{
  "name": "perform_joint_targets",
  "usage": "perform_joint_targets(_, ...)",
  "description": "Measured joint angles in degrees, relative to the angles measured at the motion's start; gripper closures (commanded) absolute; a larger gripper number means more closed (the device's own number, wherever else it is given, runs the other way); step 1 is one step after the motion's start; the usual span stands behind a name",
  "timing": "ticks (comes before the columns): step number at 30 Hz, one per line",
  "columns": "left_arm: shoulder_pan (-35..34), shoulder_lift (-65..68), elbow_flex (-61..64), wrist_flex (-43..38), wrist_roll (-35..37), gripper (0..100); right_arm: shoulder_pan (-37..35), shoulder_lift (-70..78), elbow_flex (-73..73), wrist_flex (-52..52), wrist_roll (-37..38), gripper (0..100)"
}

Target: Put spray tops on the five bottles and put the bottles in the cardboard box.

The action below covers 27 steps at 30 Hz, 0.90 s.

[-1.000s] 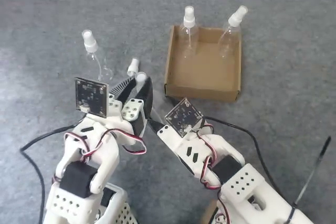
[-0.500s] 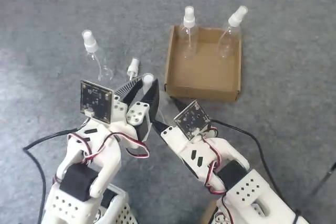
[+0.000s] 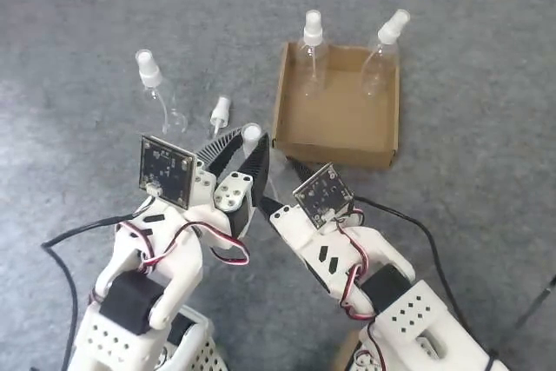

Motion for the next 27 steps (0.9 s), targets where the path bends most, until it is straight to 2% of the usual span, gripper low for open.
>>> perform_joint_targets(5,0.2,0.1,-0.3,0.4,-2.6,80,0.4,-1.6,-0.4,-0.3,-0.4,99.3)
perform_joint_targets(17,0.3,0.0,0.5,1.1,-3.4,77,1.0,-2.7,-0.5,-0.3,-0.4,99.3)
perform_joint_targets(27,-2.8,-17.3,1.8,8.0,-4.6,77,9.1,-3.9,-3.1,0.3,-0.4,99.4)
